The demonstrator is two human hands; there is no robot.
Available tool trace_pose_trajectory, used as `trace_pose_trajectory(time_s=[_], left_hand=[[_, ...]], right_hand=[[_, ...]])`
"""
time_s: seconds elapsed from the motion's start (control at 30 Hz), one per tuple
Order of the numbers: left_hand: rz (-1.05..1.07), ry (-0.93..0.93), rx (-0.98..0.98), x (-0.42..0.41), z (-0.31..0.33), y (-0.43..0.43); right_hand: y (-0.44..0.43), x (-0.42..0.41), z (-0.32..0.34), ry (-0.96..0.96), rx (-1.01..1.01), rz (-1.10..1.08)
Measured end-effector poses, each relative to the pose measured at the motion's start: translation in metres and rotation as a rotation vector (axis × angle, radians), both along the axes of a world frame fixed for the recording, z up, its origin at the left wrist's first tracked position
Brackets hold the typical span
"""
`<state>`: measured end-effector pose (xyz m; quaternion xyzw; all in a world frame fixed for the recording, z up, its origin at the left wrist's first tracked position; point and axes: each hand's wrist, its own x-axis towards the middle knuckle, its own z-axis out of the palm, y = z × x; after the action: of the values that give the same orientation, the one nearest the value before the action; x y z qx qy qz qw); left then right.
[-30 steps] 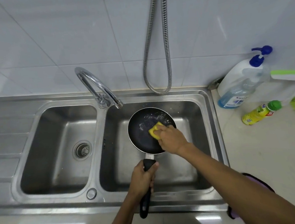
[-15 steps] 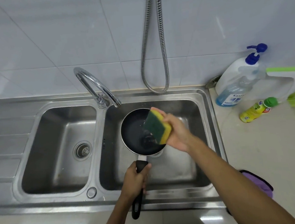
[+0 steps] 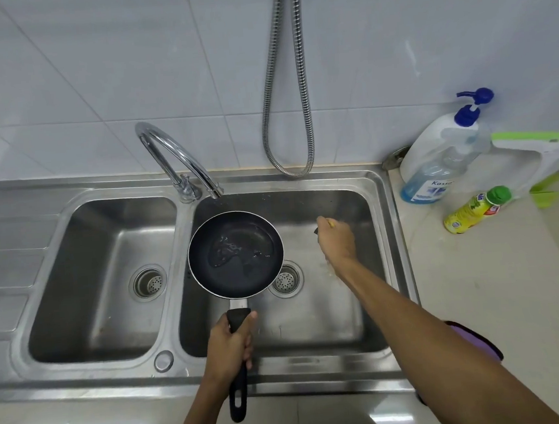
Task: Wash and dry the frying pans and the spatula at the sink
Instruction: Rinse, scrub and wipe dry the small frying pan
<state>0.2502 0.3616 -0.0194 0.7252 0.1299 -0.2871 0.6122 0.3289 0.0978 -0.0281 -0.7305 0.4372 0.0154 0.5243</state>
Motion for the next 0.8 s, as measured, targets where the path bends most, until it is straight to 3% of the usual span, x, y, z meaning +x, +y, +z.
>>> trace_pose_trajectory(time_s=[0.4, 0.53, 0.7, 0.8], left_hand=[[-0.022, 0.015, 0.007, -0.001, 0.000, -0.009], [-0.039, 0.026, -0.001, 0.002, -0.002, -0.016], [-0.040, 0.012, -0.060, 0.004, -0.003, -0.033], [0.007, 0.031, -0.106, 0.005, -0.002, -0.045]], right_hand=[[0.000, -0.005, -0.009, -0.018, -0.135, -0.047], [-0.039, -0.018, -0.006, -0.054, -0.377, 0.058], [-0.123, -0.057, -0.005, -0.058, -0.922, 0.136], [-0.151, -0.089, -0.031, 0.189, -1.020, 0.271]])
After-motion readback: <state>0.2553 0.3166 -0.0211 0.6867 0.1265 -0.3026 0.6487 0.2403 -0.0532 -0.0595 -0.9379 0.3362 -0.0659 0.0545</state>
